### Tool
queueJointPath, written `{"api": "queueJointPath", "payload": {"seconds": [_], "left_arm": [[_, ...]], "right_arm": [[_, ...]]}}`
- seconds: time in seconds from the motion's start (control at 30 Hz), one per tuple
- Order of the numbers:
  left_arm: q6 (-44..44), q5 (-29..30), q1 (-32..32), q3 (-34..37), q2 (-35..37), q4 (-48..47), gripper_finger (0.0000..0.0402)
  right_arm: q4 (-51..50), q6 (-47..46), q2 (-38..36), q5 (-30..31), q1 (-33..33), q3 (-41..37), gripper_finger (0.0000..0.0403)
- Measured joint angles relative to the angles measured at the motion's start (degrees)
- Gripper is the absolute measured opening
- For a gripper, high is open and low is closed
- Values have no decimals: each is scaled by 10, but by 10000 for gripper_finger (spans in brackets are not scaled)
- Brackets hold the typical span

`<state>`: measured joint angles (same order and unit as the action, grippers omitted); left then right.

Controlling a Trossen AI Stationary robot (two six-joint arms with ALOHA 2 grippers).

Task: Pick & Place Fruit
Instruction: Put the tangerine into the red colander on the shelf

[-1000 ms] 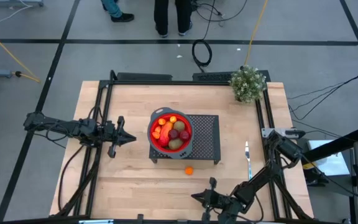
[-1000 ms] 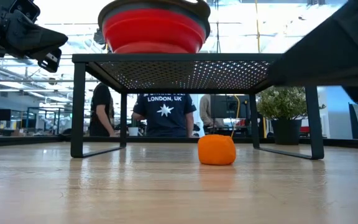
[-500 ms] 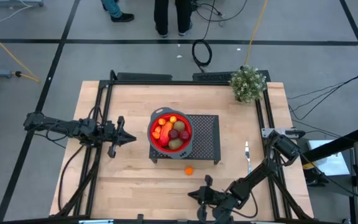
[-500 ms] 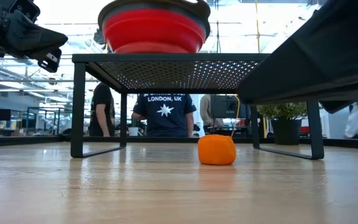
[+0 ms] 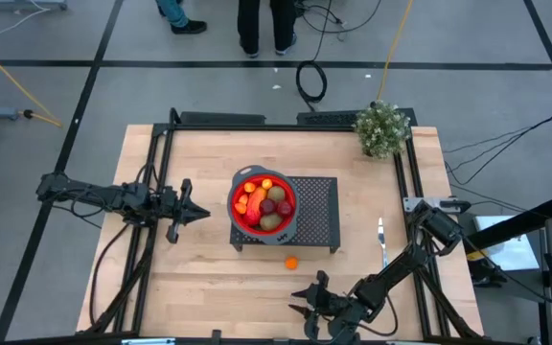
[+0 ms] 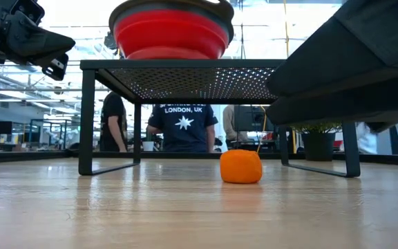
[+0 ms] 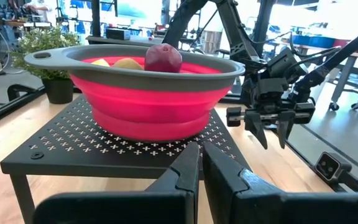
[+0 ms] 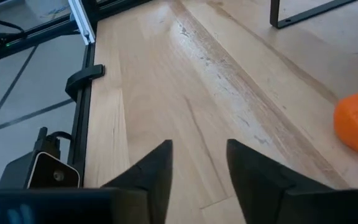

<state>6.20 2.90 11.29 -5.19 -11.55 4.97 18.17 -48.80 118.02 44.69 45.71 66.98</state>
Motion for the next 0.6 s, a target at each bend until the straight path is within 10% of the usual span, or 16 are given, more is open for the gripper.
{"api": "queueJointPath", "payload": {"seconds": [0.6], "left_arm": [[0, -1, 0, 0, 0, 0, 19]], "right_arm": [[36, 0, 0, 0, 2, 0, 184]]}}
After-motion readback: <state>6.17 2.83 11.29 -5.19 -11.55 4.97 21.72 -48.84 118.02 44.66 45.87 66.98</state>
